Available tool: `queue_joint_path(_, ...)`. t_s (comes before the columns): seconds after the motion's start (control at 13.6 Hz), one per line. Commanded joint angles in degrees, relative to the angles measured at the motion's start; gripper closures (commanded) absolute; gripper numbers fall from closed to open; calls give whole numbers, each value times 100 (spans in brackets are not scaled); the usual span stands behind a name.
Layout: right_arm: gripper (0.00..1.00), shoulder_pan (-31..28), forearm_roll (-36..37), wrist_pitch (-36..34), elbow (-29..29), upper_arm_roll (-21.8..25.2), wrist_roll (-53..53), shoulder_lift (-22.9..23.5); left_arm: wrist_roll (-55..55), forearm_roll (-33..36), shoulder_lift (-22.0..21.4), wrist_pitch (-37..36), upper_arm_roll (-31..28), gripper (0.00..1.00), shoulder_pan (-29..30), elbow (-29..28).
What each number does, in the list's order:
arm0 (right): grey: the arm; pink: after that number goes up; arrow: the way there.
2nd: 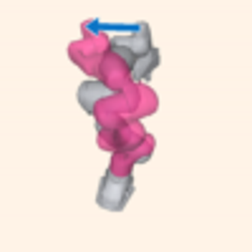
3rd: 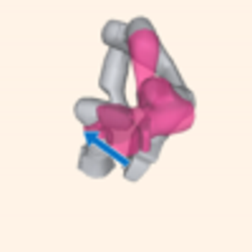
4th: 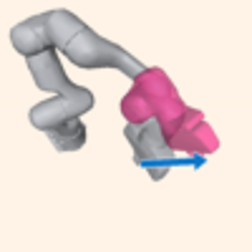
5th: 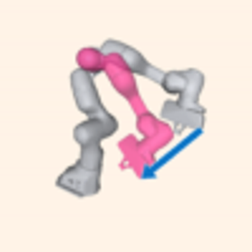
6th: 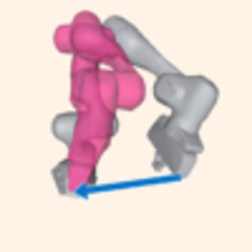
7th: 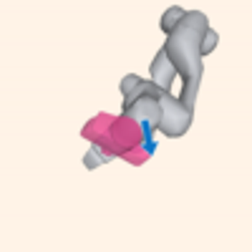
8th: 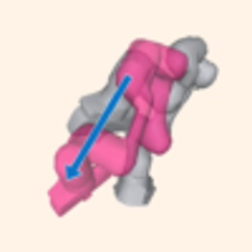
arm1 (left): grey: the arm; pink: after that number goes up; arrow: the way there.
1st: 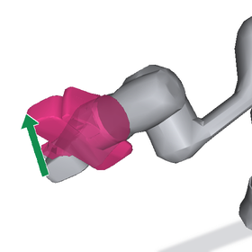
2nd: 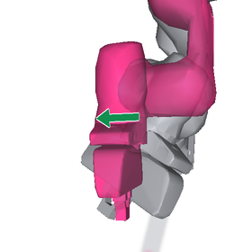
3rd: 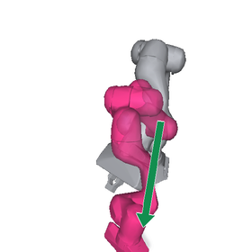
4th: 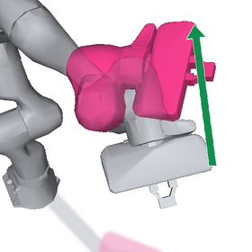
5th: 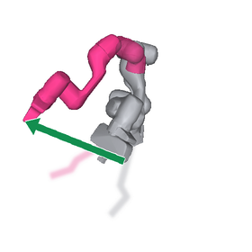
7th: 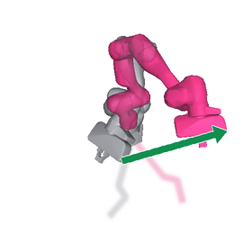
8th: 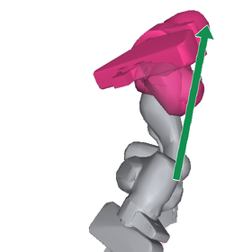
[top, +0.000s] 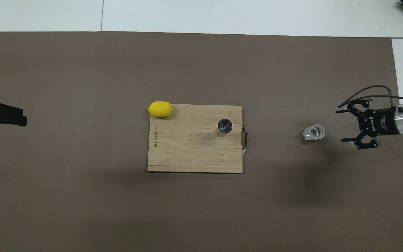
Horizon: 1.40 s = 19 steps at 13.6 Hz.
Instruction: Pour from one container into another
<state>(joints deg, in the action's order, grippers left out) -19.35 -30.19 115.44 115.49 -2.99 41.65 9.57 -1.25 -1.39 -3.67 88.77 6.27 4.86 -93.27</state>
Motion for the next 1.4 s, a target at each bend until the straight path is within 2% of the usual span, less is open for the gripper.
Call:
queue_joint_path(0.0, 0, 272, 749, 40, 167, -70, -376, -359, 11, 51, -116, -79, -12, 0, -12, -87)
queue_joint_path(0.37, 0, 1134, 1830, 23, 158, -70, -1420, -571, 11, 51, -116, -79, -12, 0, -12, -87)
queue_joint_path(0.59, 0, 1591, 3226, 49, 79, -88, -2108, -614, 11, 43, -116, -79, -12, 0, -12, -87)
queue_joint_path(0.88, 0, 1934, 3397, -91, -87, -123, -2363, -1010, 11, 51, -116, -79, -12, 0, -12, -87)
queue_joint_path(1.32, 0, 1944, 3309, -1821, -1799, -114, -3075, -949, 11, 43, -116, -79, -12, 0, -12, -87)
